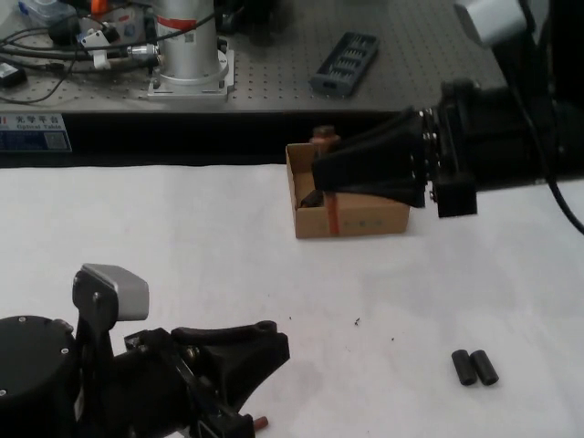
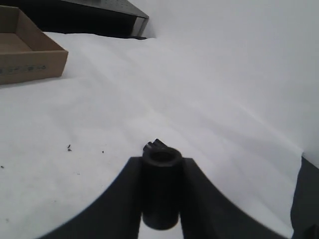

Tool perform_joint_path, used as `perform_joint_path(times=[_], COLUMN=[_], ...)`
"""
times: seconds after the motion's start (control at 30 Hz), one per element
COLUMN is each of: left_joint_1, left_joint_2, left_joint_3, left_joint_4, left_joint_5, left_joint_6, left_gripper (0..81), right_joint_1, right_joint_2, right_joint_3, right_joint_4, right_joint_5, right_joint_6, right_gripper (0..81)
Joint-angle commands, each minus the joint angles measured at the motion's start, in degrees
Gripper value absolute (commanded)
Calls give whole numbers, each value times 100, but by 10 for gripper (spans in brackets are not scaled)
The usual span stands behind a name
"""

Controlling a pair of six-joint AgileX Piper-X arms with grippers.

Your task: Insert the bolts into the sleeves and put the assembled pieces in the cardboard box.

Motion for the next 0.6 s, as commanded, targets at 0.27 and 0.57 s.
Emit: perform_joint_path(times=[0.27, 0.57], left_joint_1=[-33, -364], left_joint_2=[316, 717], left_joint_3=[-254, -338], left_joint_4=[134, 144], left_joint_5=[488, 413], left_joint_6=[25, 454], left_gripper=[114, 114], right_joint_1=[-37, -37], right_joint_2=[-86, -86], right_joint_3=[664, 1269], right_joint_4=[-1545, -2700], right_joint_5=[-76, -8], right_joint_6=[881, 1332], right_gripper=[43, 43])
